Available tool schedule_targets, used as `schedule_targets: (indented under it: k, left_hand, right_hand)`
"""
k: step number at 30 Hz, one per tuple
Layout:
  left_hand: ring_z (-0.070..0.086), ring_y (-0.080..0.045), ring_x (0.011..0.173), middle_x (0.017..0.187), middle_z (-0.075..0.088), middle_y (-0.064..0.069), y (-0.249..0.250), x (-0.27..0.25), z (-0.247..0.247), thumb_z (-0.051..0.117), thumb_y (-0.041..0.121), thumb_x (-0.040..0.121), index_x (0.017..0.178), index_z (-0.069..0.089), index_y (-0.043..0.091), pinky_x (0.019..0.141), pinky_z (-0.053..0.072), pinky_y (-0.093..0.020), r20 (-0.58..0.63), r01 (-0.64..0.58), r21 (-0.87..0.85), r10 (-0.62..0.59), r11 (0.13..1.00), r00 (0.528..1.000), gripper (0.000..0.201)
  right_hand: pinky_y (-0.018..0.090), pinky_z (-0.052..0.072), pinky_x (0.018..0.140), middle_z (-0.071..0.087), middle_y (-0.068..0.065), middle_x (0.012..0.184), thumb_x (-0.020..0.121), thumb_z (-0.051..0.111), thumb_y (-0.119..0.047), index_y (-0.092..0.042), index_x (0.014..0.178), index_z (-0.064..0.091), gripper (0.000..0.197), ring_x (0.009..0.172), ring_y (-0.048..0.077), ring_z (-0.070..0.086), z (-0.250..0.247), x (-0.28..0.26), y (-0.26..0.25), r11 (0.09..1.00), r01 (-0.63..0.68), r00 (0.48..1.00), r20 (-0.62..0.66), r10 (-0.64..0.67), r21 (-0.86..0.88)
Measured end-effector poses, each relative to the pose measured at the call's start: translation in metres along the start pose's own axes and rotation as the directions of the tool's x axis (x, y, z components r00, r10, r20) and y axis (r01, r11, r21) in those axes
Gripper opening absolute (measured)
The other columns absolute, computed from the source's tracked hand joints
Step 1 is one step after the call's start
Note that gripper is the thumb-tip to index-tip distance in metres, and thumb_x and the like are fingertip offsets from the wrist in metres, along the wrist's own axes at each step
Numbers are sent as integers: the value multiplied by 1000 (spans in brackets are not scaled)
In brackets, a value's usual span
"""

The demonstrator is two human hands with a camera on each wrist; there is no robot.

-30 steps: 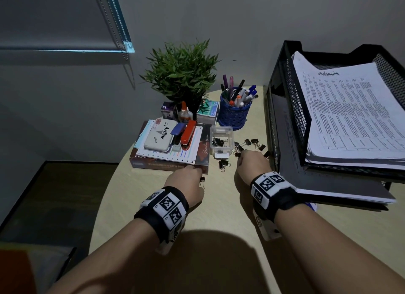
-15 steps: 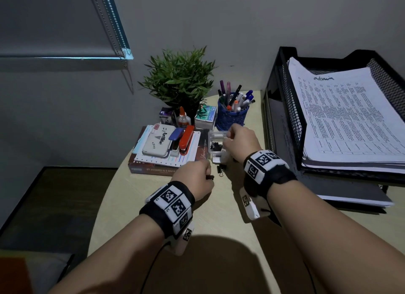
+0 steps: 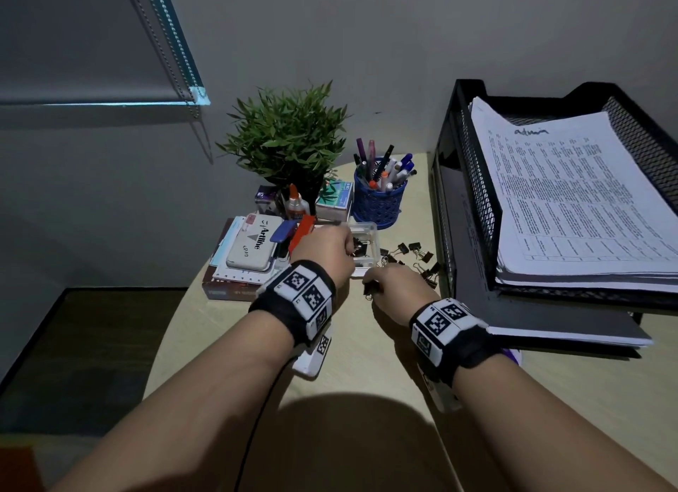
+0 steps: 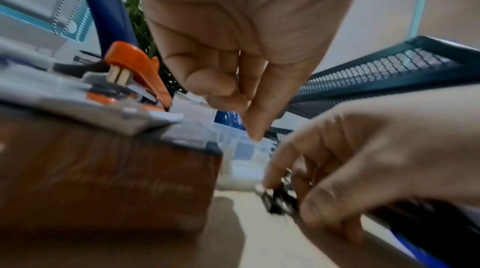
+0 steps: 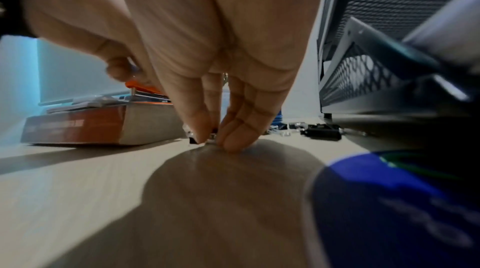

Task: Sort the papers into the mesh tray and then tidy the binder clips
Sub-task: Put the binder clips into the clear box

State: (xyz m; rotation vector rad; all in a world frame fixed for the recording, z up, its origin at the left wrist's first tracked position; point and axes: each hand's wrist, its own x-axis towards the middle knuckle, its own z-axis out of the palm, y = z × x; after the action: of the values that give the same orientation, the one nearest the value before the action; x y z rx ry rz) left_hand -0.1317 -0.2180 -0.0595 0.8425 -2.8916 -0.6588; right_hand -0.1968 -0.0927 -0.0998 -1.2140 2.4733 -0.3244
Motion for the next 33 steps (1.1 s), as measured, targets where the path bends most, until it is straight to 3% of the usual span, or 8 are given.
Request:
schedule_targets:
  k: [4,7,15,19,24,26,29,33]
  left_hand:
    - [62,-22,92,97,68,-2,-1,-14,22,58,16,83,91,68,21,78,50,-32,111,-27,97,16,995,994,13]
    - [62,-25,96,99,67,-4,5,-17,33,61,20,81,94,68,19,79,50,-33,161,-46,135,24,990,987,15]
    - [63,-30,96,101,65,-11,18,-17,40,53,7,82,97,68,10,80,51,-36,288,-92,197,32,976,957,21]
    - [62,-31,99,105,66,-12,15,-19,41,53,8,84,103,66,9,85,52,-37,287,-71,213,7,974,958,23]
    - [62,-29,96,101,64,-12,13,-28,39,52,11,84,100,65,8,81,51,-34,292,-44,220,-23,975,956,21]
    - [62,-28,95,99,65,-10,11,-30,34,54,16,82,99,65,10,80,52,-34,256,-30,187,-19,982,966,21]
    - [62,-26,92,97,65,-7,8,-24,16,57,25,82,100,62,13,76,51,-33,87,1,125,-12,992,996,22]
    - [60,-25,97,103,62,-5,1,0,-5,56,23,84,107,59,16,77,49,-34,-51,21,96,-17,995,999,24]
  right_hand:
    - [29,42,77,61,11,111,85,51,-3,-14,115,58,33,102,28,57,1,-3,5,993,-89,995,-46,93,81]
    - [30,42,78,60,13,109,84,53,-6,-12,113,58,30,101,29,57,3,-3,6,987,-128,990,-50,133,93]
    - [32,46,78,62,13,108,85,56,-13,-6,107,58,23,100,30,59,-4,-8,5,967,-252,967,-16,252,40]
    - [31,45,77,62,15,108,88,55,-16,-4,105,57,21,100,32,59,-25,-11,-1,951,-301,941,-138,308,76]
    - [33,46,80,60,14,110,90,55,-18,-5,113,55,26,100,31,58,-48,9,-18,955,-200,929,-266,256,219]
    - [35,45,83,58,15,115,90,55,-16,-4,117,54,29,103,32,57,-49,14,-18,949,-219,926,-257,276,228]
    - [36,43,88,54,19,120,90,51,-9,-1,118,52,29,110,35,53,-41,14,-9,936,-319,922,-180,343,149]
    - [35,39,95,48,18,129,90,46,-8,-3,121,51,32,121,35,42,-19,4,-2,909,-418,908,-40,417,-6]
